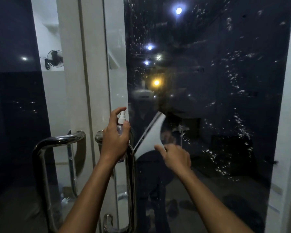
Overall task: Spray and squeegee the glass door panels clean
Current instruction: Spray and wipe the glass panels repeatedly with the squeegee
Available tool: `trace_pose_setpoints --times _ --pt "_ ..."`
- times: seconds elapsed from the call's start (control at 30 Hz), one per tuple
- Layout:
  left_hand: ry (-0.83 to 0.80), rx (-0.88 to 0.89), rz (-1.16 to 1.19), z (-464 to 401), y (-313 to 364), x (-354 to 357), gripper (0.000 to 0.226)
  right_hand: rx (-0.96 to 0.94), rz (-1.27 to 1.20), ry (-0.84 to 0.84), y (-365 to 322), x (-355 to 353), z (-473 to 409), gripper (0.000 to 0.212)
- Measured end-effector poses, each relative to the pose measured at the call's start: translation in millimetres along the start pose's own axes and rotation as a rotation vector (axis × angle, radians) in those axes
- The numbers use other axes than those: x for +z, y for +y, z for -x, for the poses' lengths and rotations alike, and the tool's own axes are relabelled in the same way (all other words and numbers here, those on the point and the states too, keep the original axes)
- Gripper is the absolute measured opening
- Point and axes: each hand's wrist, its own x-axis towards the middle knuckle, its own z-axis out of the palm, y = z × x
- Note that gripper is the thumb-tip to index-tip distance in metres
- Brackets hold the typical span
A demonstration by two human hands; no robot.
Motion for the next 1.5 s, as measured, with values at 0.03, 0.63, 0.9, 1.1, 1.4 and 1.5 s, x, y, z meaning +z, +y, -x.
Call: trace_pose_setpoints --times 0.03,0.63,0.9,1.1,1.4,1.5 --pt "0.006 -0.003 0.004 0.5 0.7 1.7 0.042 -0.066 0.062 -0.012 -12.2 -8.0 -10.4 0.061" --pt "0.043 -0.057 0.058 25.0 5.2 21.9 0.041 -0.168 0.339 -0.125 17.7 -27.1 -13.9 0.06" --pt "0.006 -0.117 0.088 44.7 0.5 32.3 0.038 -0.142 0.392 -0.152 47.2 -32.3 -6.1 0.063" --pt "0.02 -0.102 0.042 52.3 2.0 34.5 0.037 -0.157 0.351 -0.209 23.0 -14.4 -13.2 0.065" --pt "0.015 -0.095 0.006 59.3 -1.5 36.1 0.043 -0.168 0.346 -0.191 49.6 -26.5 -16.5 0.066" --pt "0.012 -0.097 -0.022 63.6 -4.5 40.4 0.041 -0.204 0.319 -0.188 27.7 -18.2 -20.2 0.067"
